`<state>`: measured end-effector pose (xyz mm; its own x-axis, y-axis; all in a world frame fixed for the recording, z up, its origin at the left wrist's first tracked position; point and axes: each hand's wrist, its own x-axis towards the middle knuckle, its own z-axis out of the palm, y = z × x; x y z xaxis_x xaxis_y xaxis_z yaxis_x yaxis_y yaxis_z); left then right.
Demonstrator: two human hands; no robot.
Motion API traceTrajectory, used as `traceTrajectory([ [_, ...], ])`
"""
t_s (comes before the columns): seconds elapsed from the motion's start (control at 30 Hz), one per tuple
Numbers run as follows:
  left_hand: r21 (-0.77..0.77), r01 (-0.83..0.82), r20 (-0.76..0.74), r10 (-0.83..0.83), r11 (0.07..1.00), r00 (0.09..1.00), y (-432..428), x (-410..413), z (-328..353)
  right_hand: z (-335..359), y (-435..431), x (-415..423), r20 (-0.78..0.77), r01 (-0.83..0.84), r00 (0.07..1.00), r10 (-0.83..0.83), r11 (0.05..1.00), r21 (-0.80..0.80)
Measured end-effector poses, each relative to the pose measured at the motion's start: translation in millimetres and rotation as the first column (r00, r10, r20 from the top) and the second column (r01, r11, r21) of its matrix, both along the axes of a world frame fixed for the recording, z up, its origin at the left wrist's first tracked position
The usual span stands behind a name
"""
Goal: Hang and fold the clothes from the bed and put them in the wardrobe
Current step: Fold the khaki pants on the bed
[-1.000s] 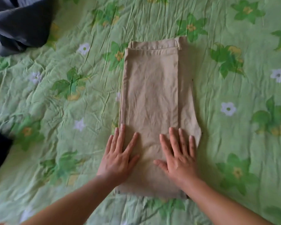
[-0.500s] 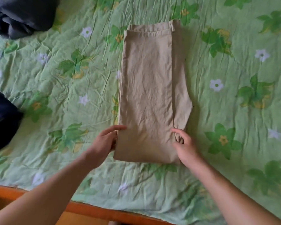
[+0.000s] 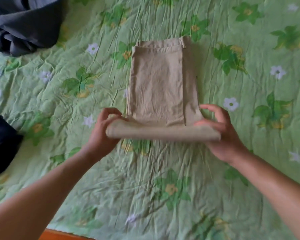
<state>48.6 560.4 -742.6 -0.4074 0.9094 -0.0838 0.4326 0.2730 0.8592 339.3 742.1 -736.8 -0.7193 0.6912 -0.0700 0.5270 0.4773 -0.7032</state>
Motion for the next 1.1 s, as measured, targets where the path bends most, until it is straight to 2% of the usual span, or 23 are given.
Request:
traceTrajectory([
  [0.07,0.002,-0.008,0.114,0.007,1.000,0.993,31,-19,14,19,30,-22,-0.120,0.094,0.982,-0.147,0.925,-0.367],
  [0.1,0.019,-0.023,0.187,0.019,1.000,0.982,48,-30,18,25,47,-36,-0.187,0.109,0.957,-0.223,0.871,-0.479],
  [0.17,0.080,-0.110,0.450,0.063,0.991,0.891,82,-50,19,30,86,-59,-0.275,0.127,0.899,-0.340,0.805,-0.579],
  [0.2,0.065,-0.131,0.552,0.074,0.989,0.830,95,-57,14,27,102,-67,-0.284,0.119,0.875,-0.392,0.742,-0.659],
  [0.27,-0.092,-0.040,0.635,0.089,0.995,0.767,104,-61,-5,7,117,-74,-0.175,0.097,0.891,-0.419,0.553,-0.827],
  [0.33,-0.257,0.111,0.608,0.071,0.960,0.791,92,-56,-29,-19,109,-69,0.060,0.184,0.939,-0.339,0.347,-0.920],
  [0.4,-0.295,0.100,0.555,0.085,0.950,0.827,76,-49,-47,-38,95,-60,0.177,0.264,0.932,-0.317,0.254,-0.931],
  [0.5,-0.190,-0.062,0.478,0.148,0.980,0.866,64,-41,-53,-46,89,-56,0.154,0.238,0.936,-0.316,0.246,-0.940],
  [0.6,-0.115,-0.118,0.479,0.159,0.986,0.863,48,-32,-50,-45,83,-49,0.071,0.142,0.958,-0.277,0.243,-0.960],
  [0.7,-0.252,-0.057,0.507,0.182,0.966,0.843,0,-14,-57,-52,48,-24,0.182,0.237,0.958,-0.221,0.252,-0.938],
  [0.8,-0.405,0.027,0.494,0.194,0.914,0.848,-57,20,-69,-64,-12,9,0.355,0.354,0.933,-0.049,0.281,-0.892],
  [0.9,-0.400,-0.009,0.492,0.223,0.916,0.842,-81,41,-68,-66,-46,26,0.404,0.403,0.912,-0.072,0.345,-0.848],
  [1.0,-0.322,-0.046,0.503,0.211,0.946,0.838,-75,41,-55,-55,-43,22,0.341,0.384,0.923,-0.177,0.376,-0.844],
  [1.1,-0.227,-0.081,0.504,0.188,0.971,0.843,-56,30,-33,-34,-23,14,0.180,0.263,0.958,-0.224,0.434,-0.862],
])
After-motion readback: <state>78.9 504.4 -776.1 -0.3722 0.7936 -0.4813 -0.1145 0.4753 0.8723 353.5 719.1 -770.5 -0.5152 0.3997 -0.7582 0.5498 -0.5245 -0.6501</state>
